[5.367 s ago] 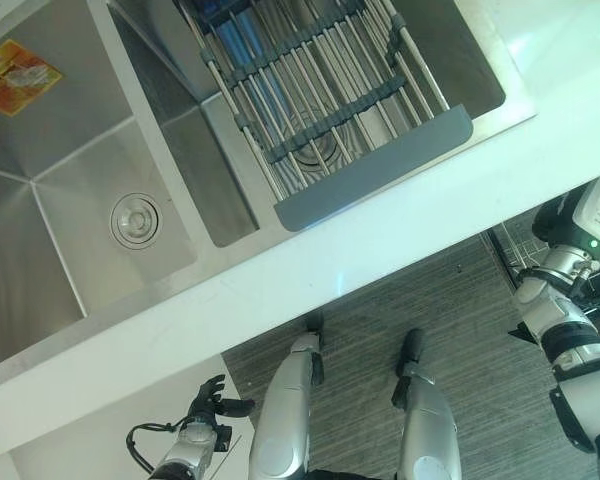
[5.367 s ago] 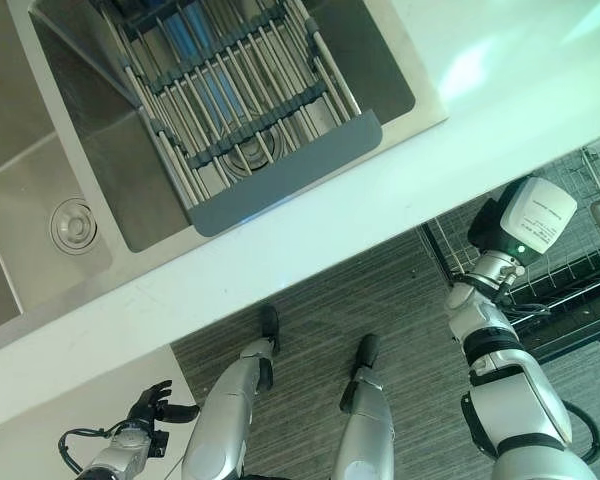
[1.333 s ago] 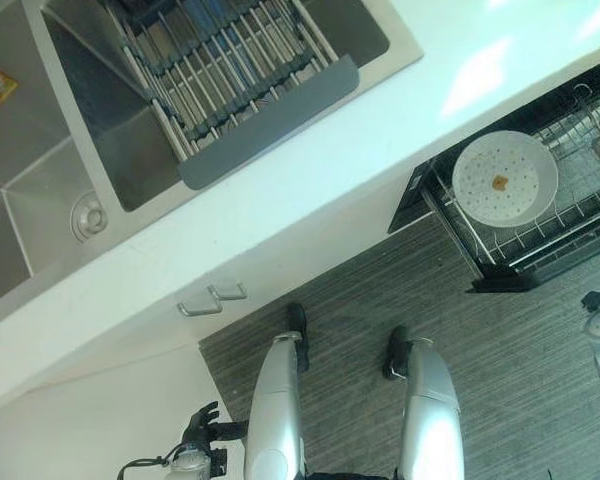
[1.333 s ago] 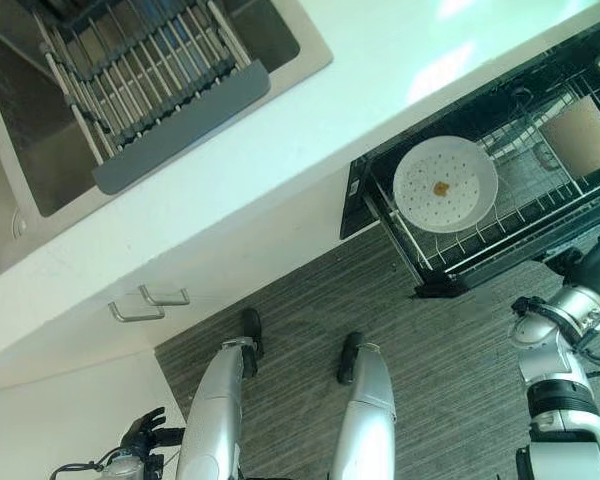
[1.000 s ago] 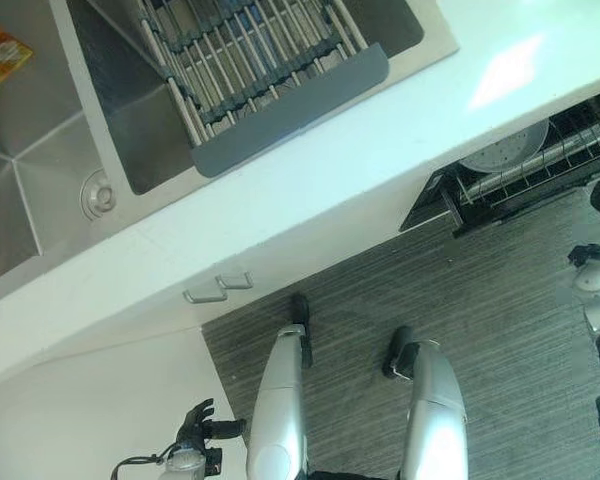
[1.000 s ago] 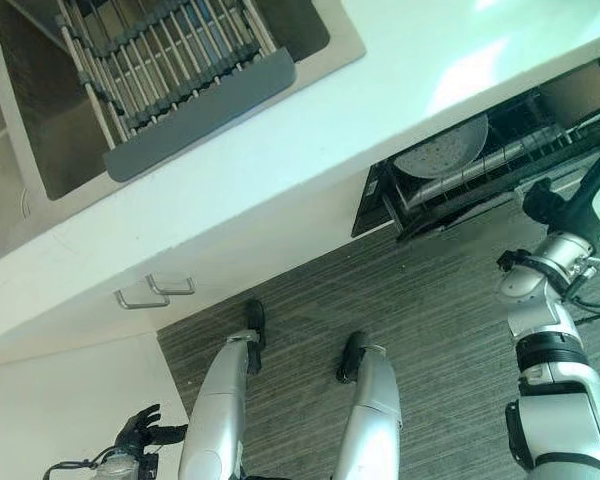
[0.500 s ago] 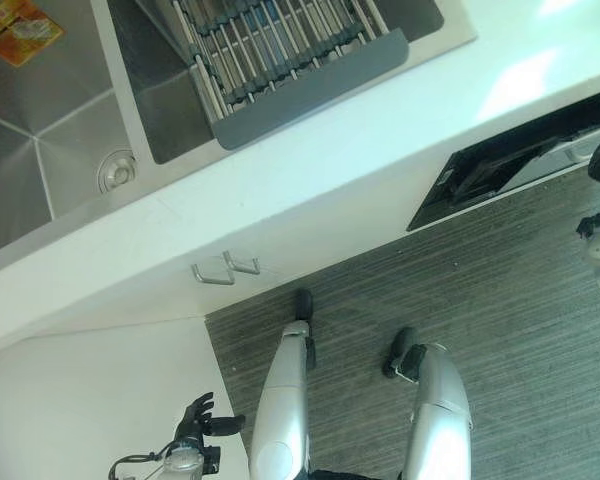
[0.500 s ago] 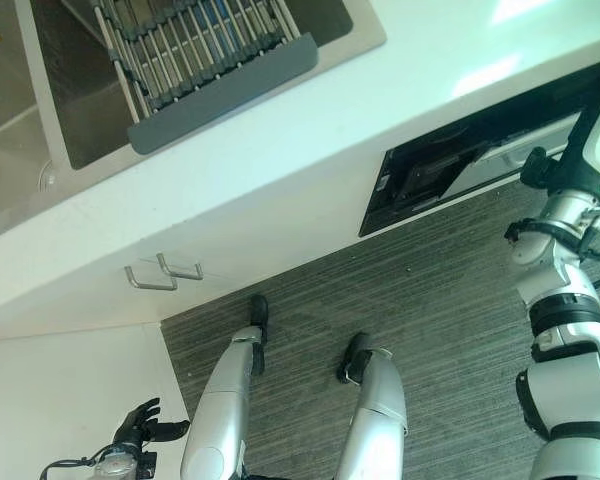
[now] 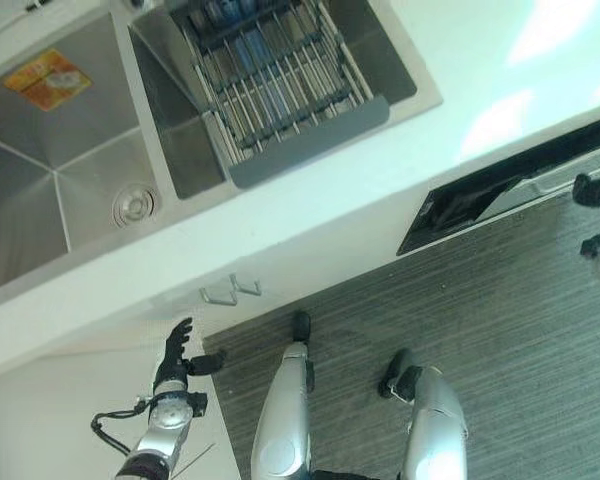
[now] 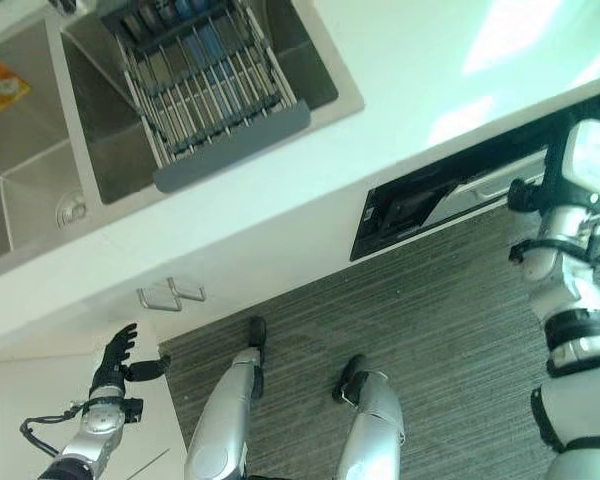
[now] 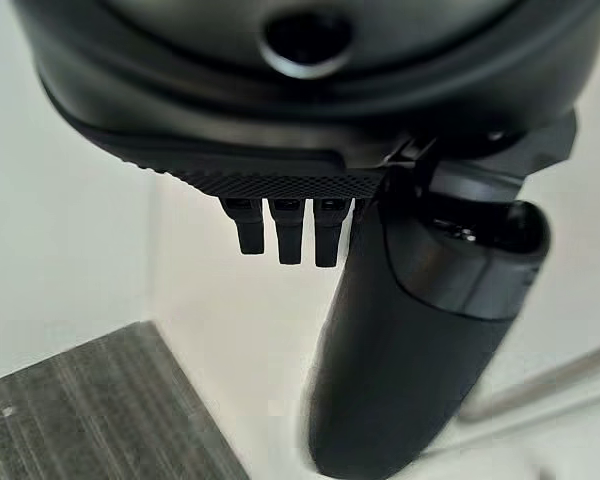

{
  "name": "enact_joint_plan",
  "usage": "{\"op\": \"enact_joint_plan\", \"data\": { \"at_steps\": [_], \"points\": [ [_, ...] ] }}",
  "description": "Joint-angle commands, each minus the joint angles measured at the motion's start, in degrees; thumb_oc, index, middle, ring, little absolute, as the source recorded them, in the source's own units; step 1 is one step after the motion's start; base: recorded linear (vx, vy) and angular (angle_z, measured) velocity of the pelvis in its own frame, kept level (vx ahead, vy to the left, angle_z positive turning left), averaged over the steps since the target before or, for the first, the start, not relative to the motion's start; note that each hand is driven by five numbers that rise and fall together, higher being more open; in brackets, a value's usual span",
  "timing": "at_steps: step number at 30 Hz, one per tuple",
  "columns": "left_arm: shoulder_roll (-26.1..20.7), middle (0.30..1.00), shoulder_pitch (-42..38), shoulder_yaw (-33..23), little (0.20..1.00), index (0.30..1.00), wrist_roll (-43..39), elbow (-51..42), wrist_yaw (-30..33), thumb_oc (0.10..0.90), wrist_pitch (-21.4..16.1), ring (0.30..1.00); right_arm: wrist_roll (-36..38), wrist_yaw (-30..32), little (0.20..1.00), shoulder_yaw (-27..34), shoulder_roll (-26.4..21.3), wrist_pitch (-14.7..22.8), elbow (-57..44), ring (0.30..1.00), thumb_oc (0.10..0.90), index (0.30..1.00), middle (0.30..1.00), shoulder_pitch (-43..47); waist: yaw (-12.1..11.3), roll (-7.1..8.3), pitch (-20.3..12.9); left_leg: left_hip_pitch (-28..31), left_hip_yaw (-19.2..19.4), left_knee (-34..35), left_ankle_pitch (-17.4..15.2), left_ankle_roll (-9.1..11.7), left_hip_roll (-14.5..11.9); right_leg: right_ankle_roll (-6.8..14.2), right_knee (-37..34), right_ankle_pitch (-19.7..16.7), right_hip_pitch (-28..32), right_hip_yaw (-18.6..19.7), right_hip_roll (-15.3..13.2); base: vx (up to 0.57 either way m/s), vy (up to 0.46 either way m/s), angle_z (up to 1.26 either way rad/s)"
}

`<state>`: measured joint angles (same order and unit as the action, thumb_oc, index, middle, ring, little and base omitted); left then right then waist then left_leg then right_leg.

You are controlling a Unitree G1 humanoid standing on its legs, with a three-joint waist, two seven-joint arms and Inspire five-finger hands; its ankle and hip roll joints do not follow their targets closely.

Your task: Place the dishes in the dishwasher.

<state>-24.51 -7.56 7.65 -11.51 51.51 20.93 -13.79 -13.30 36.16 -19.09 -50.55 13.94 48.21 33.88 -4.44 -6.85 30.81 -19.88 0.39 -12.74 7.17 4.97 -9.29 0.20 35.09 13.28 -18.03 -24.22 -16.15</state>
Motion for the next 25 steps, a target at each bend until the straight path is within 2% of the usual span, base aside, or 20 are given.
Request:
{"op": "enact_joint_plan", "data": {
  "at_steps": [1,3,4,7,8,9,11,13,18,25],
  "points": [
    [-2.54,0.9,0.37,-2.98,0.9,0.9,-4.75,-1.56,2.29,0.8,-3.99,0.9,1.73,0.26,0.9,2.64,4.72,9.38,-7.05,0.9,0.8,0.9,0.9,1.87,-0.8,1.78,-1.05,4.93,4.05,-4.45,-11.47,-1.33,-1.9,1.71,-3.76,4.29,5.89,6.75,1.35,0.07,0.27,0.08],
    [-1.75,0.9,0.42,-4.29,0.9,0.9,-6.13,-1.53,0.63,0.8,-3.28,0.9,3.22,0.12,0.9,4.75,7.9,9.82,-8.9,0.9,0.8,0.9,0.9,-5.11,0.62,1.94,-2.2,6.2,4.53,-4.45,-12.19,-1.09,-2.56,2.28,-7.22,3.18,8.28,6.94,1.68,0.09,0.175,0.11],
    [-1.22,0.9,0.76,-4.64,0.9,0.9,-7.66,-1.67,-1.35,0.8,-2.64,0.9,6.76,-0.75,0.9,5.88,9.7,9.93,-9.94,0.9,0.8,0.9,0.9,-8.73,1.43,2.01,-2.87,6.76,4.86,-4.45,-12.55,-0.96,-2.9,2.56,-8.82,2.62,9.37,7.09,1.84,0.1,0.151,0.09],
    [1.35,0.9,3.04,-5.86,0.9,0.9,-14.29,-2.62,-10.72,0.8,-0.27,0.9,20.32,-7.86,0.9,10.9,15.41,10.53,-11.41,0.9,0.8,0.9,0.9,-18.72,3.36,1.9,-4.52,8.37,5.69,-4.45,-13.64,-0.74,-3.82,3.18,-12.83,1.29,12.12,7.38,2.35,0.1,0.139,0.08],
    [3.33,0.9,4.59,-6.33,0.9,0.9,-17.07,-2.47,-16.36,0.8,0.85,0.9,24.47,-12.91,0.9,13.52,18.61,10.05,-10.75,0.9,0.8,0.9,0.9,-22.44,4.36,1.85,-5.29,9.39,6.13,-4.45,-14.28,-0.63,-4.1,3.46,-14.92,0.62,13.55,7.56,2.55,0.11,0.135,0.07],
    [4.58,0.9,5.42,-6.5,0.9,0.9,-17.49,-2.68,-18.39,0.8,2.07,0.9,26.38,-14.82,0.9,14.38,20.1,9.49,-10.5,0.9,0.8,0.9,0.9,-24.17,4.75,1.84,-5.71,9.92,6.44,-4.45,-14.59,-0.67,-4.23,3.56,-16.15,0.11,14.26,7.66,2.64,0.11,0.134,0.07],
    [6.25,0.9,6.73,-6.19,0.9,0.9,-18.04,-2.29,-21.0,0.8,3.89,0.9,27.78,-16.7,0.9,15.34,22.55,8.15,-10.03,0.9,0.8,0.9,0.9,-26.68,5.41,1.86,-6.39,10.78,6.85,-4.45,-15.17,-0.72,-4.16,3.87,-17.61,-0.64,15.08,7.95,2.7,0.08,0.111,-0.12],
    [9.63,0.9,8.01,-4.38,0.9,0.9,-19.2,0.24,-27.1,0.8,9.86,0.9,27.45,-19.35,0.9,15.52,25.68,6.39,-7.05,0.9,0.8,0.9,0.9,-30.09,6.55,2.05,-7.98,12.17,7.32,-4.45,-16.15,-1.23,-3.78,4.06,-17.9,-0.77,15.88,8.78,2.65,0.09,0.119,-0.32],
    [12.73,0.9,7.8,-1.38,0.9,0.9,-18.22,9.17,-28.95,0.8,17.61,0.9,27.2,-18.54,0.9,12.87,28.16,3.93,-1.04,0.9,0.8,0.9,0.9,-30.91,7.55,2.49,-9.93,13.84,8.23,-4.45,-17.21,-1.52,-3.6,4.37,-17.9,-0.62,16.38,9.29,2.44,0.01,0.016,-0.18],
    [13.27,0.9,6.16,0.38,0.9,0.9,-15.81,14.95,-29.05,0.8,18.67,0.9,26.8,-20.89,0.9,12.03,29.32,4.44,6.47,0.9,0.8,0.9,0.9,-30.47,8.13,2.62,-11.44,14.69,9.28,-4.45,-17.92,-1.3,-3.95,4.85,-17.9,-0.57,16.04,9.72,2.25,-0.02,-0.007,-0.08]
  ]
}}
